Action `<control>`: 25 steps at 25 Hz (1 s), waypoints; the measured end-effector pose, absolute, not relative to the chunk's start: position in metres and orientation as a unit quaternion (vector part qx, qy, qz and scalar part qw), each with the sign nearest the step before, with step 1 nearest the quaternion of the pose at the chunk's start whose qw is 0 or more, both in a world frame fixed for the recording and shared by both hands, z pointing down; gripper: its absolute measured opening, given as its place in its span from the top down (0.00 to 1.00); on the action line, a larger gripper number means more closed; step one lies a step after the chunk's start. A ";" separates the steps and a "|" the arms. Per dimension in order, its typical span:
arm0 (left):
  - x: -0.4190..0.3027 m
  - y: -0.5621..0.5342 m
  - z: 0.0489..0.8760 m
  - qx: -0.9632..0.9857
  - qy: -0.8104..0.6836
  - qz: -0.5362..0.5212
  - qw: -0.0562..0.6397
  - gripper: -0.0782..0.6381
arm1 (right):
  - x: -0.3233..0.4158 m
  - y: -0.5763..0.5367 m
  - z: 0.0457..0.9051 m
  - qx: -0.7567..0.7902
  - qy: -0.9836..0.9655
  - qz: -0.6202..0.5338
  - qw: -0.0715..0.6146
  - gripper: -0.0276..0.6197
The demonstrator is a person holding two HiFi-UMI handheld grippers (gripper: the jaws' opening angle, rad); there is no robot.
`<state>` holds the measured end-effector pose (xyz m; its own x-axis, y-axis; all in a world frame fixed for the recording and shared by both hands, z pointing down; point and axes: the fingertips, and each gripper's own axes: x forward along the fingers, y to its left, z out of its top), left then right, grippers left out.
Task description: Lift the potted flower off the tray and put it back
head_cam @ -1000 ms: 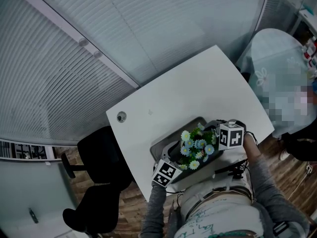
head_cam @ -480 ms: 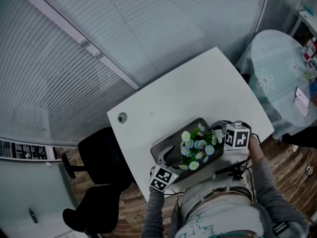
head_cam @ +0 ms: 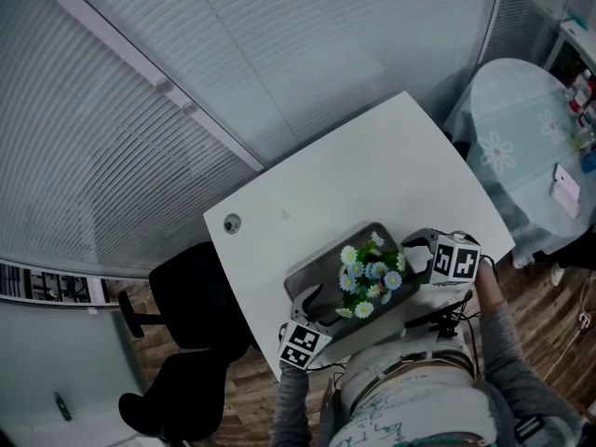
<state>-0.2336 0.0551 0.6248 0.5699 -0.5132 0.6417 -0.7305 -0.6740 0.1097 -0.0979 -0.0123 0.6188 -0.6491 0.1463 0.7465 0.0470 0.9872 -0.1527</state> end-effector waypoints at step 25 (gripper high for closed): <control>-0.229 0.085 0.618 0.853 -0.414 0.256 0.189 0.82 | -0.094 0.018 0.594 -0.003 -0.933 0.066 0.352 0.89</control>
